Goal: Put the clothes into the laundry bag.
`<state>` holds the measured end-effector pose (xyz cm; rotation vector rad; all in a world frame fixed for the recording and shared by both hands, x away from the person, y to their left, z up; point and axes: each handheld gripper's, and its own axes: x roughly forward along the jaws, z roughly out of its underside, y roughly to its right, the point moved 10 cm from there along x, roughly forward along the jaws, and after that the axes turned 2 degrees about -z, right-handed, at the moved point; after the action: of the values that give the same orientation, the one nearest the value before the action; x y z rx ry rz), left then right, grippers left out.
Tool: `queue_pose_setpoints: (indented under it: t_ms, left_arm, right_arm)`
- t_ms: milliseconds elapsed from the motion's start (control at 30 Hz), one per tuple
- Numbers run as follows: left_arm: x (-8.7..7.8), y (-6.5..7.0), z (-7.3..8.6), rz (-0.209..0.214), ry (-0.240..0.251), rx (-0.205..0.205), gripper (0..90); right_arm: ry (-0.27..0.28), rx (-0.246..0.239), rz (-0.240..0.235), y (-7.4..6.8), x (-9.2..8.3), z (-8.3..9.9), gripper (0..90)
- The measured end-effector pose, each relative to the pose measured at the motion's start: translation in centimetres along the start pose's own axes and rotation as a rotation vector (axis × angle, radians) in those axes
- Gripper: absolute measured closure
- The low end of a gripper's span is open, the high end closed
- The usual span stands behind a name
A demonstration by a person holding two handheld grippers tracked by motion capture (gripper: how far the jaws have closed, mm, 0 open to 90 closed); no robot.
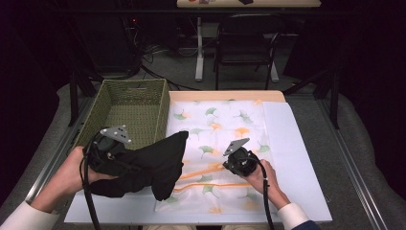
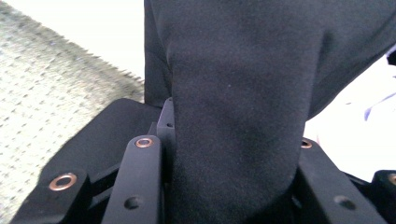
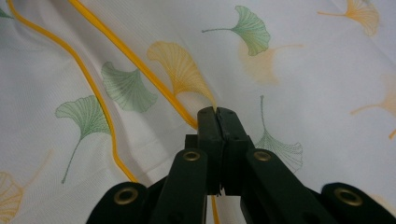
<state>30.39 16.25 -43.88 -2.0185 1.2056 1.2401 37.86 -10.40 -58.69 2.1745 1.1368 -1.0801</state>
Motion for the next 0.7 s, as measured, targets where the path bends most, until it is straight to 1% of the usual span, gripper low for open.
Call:
queue_pose_setpoints:
  t_ms: [33, 67, 100, 133, 167, 233, 267, 400, 433, 500, 567, 600, 667, 700]
  left_arm:
    - [0.2, 0.3, -0.1, 0.009, 0.001, -0.001, 63.8]
    - [0.4, 0.6, -0.2, 0.017, -0.001, 0.006, 63.8]
    - [0.6, 0.8, -0.2, 0.027, -0.004, 0.014, 63.8]
    - [0.9, 1.1, -0.3, 0.037, -0.007, 0.014, 63.8]
    - [1.2, 1.3, -0.3, 0.040, -0.009, 0.018, 63.8]
    - [1.9, 1.7, -0.3, 0.056, -0.010, 0.012, 63.8]
    - [2.3, 1.9, -0.3, 0.066, -0.012, 0.010, 63.8]
    - [4.0, 2.6, -0.1, 0.093, -0.022, 0.006, 63.7]
    - [4.5, 2.9, -0.1, 0.103, -0.012, -0.008, 63.8]
    - [5.4, 3.3, -0.1, 0.124, 0.000, -0.016, 63.7]
    - [6.4, 3.9, -0.3, 0.151, 0.015, -0.039, 63.7]
    - [6.8, 4.1, -0.4, 0.152, 0.018, -0.043, 63.7]
    - [7.7, 4.5, -0.6, 0.168, 0.016, -0.052, 63.7]
    - [8.2, 4.6, -0.7, 0.171, 0.013, -0.047, 63.7]
  right_arm:
    - [0.000, 0.000, 0.000, 0.0, 0.0, 0.0, 89.5]
    - [0.001, -0.005, -0.001, 0.0, 0.0, 0.0, 89.4]
    - [0.000, 0.001, 0.000, 0.0, 0.0, 0.0, 89.5]
    - [0.003, -0.009, 0.000, 0.0, 0.0, -0.1, 89.4]
    - [0.001, 0.002, 0.001, 0.0, 0.0, 0.0, 89.4]
    - [0.001, 0.009, 0.000, 0.0, -0.1, 0.0, 89.5]
    - [0.005, -0.007, -0.001, 0.1, 0.0, 0.0, 89.5]
    - [0.010, -0.002, -0.005, 0.1, 0.0, -0.1, 89.5]
    - [0.008, -0.001, -0.005, 0.1, 0.0, -0.1, 89.5]
    - [0.011, -0.002, -0.003, 0.2, 0.0, -0.2, 89.5]
    - [0.011, 0.003, -0.001, 0.2, -0.1, -0.2, 89.6]
    - [0.012, 0.007, -0.001, 0.2, -0.1, -0.3, 89.6]
    - [0.013, 0.012, 0.000, 0.3, -0.2, -0.3, 89.6]
    - [0.013, 0.016, 0.000, 0.2, -0.1, -0.3, 89.6]
